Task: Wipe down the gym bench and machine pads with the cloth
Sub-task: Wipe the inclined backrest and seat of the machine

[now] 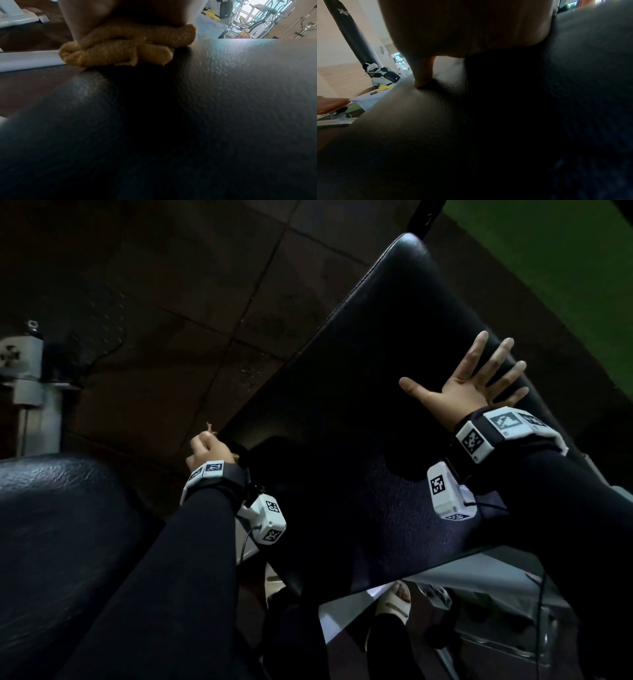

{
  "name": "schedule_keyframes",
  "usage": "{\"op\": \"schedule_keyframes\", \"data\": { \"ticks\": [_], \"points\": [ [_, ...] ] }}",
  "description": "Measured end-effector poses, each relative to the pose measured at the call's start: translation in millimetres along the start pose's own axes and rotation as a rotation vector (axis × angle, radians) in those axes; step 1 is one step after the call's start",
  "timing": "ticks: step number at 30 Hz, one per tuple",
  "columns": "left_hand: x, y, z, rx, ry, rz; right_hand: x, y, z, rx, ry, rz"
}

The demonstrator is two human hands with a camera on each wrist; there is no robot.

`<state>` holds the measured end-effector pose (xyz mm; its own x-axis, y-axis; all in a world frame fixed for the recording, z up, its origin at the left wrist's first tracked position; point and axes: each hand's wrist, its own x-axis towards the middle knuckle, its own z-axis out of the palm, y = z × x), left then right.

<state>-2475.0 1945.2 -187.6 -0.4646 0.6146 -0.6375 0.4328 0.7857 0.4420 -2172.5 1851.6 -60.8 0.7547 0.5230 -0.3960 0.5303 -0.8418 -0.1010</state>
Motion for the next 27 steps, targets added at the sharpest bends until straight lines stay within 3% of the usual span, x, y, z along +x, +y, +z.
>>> {"op": "schedule_keyframes", "data": {
  "ticks": [5,8,14,23,27],
  "points": [
    [-21,-21,6,-0.066,0.102,0.056,-14,13,5,0.008,0.094,-0.089],
    [-50,-52,11,-0.082,0.121,0.01,-44,33,20,-0.012,0.153,-0.2],
    [-132,-118,23,-0.044,0.055,-0.049,-109,78,55,-0.051,0.037,-0.254],
    [-76,-88,25,-0.157,0.161,0.047,-100,81,63,-0.116,-0.095,-0.239],
    [-94,-105,25,-0.131,0.166,0.137,-97,80,64,-0.116,-0.123,-0.231]
  ]
}}
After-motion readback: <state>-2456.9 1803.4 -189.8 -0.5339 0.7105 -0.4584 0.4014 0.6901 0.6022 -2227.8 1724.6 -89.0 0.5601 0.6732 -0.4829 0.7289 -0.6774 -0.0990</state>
